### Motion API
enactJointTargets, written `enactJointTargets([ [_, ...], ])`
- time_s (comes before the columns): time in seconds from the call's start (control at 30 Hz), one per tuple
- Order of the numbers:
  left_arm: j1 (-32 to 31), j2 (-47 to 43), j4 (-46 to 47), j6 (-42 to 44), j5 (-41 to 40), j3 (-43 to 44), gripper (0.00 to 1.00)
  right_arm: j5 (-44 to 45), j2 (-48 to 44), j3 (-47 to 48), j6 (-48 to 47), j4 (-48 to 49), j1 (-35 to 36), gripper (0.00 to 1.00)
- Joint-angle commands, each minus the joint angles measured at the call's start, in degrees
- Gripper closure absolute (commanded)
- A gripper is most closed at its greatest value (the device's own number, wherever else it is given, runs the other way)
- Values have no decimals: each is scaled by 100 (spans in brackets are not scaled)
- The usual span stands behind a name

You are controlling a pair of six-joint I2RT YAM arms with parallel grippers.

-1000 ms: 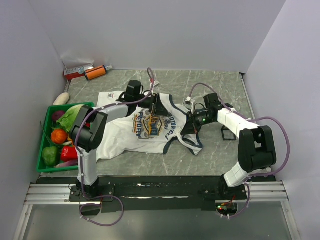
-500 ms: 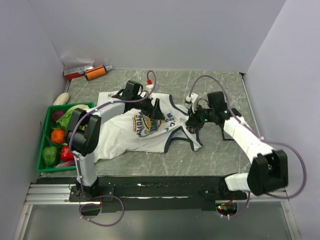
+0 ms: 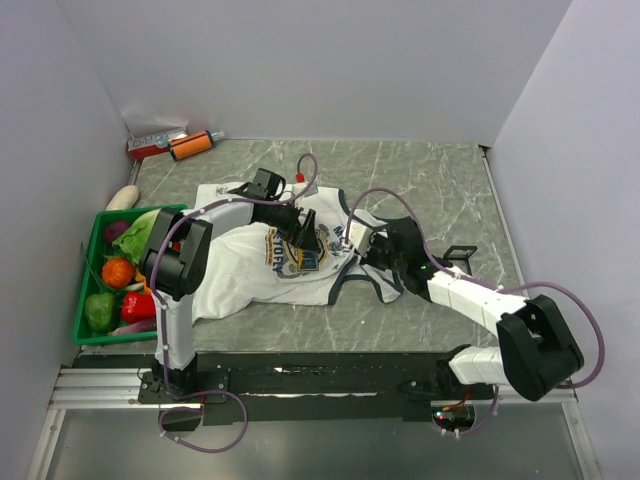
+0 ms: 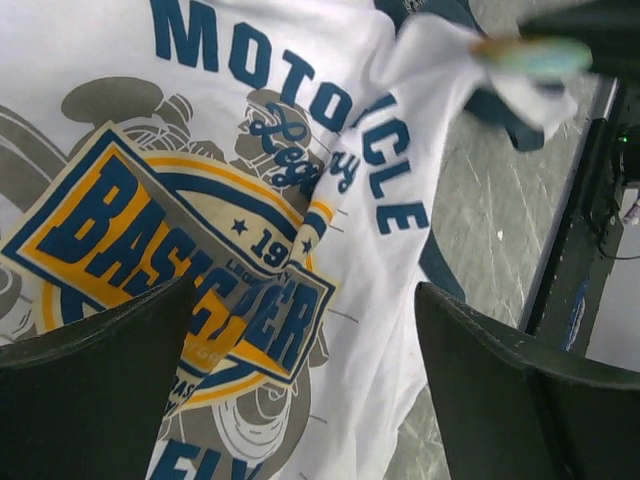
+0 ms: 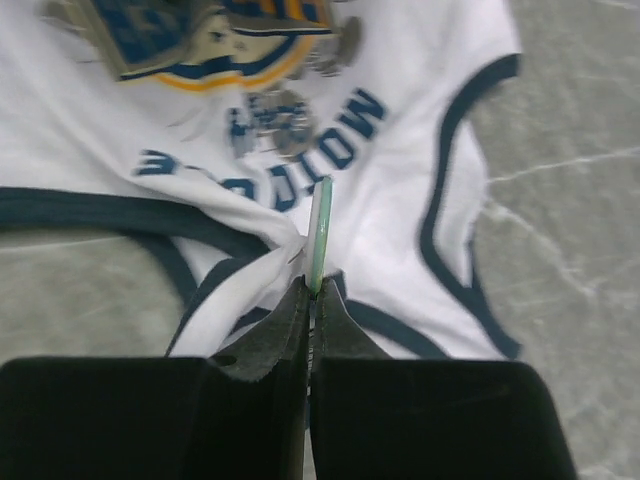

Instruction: Remove the brooch from the garment

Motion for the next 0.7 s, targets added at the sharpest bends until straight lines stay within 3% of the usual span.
enactJointTargets([
  [0.0, 116, 71, -290, 401, 505, 263, 4, 563, 403, -79, -695, 1890, 16, 100],
  [0.27, 257, 458, -888, 805, 936, 333, 3, 703, 2184, 70, -2476, 4040, -1, 100],
  [0.53, 406, 537, -994, 858, 945, 448, 3, 1108, 4041, 1010, -3937, 5582, -151, 100],
  [0.67, 450, 563, -1020, 867, 928, 465, 3, 898, 4421, 1309, -4448, 5952, -238, 100],
])
